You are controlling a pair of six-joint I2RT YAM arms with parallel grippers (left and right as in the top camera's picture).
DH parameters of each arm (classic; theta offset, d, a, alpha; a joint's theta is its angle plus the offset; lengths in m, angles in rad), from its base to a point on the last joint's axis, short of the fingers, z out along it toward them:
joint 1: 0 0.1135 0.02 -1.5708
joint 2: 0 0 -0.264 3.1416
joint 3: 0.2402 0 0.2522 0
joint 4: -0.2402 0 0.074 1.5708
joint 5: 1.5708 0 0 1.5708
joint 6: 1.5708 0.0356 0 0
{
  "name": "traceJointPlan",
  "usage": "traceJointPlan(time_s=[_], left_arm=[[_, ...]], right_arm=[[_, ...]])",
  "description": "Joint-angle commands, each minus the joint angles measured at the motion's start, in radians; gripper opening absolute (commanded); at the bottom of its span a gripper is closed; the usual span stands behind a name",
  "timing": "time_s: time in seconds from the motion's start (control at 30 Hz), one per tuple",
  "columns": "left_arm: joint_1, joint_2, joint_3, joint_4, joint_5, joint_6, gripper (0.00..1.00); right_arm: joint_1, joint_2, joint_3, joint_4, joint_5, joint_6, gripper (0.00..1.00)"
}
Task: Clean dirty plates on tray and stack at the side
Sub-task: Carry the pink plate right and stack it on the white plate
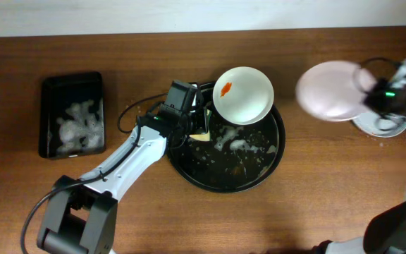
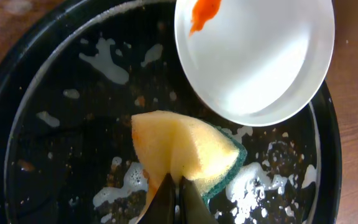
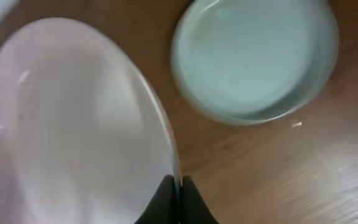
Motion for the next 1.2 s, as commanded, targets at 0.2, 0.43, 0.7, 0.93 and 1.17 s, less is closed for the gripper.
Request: traceJointPlan(time_s=[0.2,0.43,0.7,0.93,1.17], left_arm=[[0.006,-0.015,-0.005,0.003,0.019,0.017,0.01],[0.006,-0.015,-0.005,0.003,0.019,0.016,0.01],[0.006,-0.015,-0.005,0.004,0.059,0.017,0.04],[0.010,-0.058,-0.004,-0.005,0.082,0.122,0.06],[0.129,-0.218,-0.004,-0.056,0.083,0.172,0.06]], right_arm=[[-0.296,0.196,0.021,0.160,-0.099,0.060,0.04],[-0.298,0.342,0.021,0.317,-0.098,0.060,0.04],[-0.296,0.320,0.022,0.323,-0.120,0.055,0.54],[-0.226,0.084,0.022,0.242,-0.517,-0.032,0.60],[0.050,-0.121,0.022,-0.071,-0.471,-0.144,0.62]])
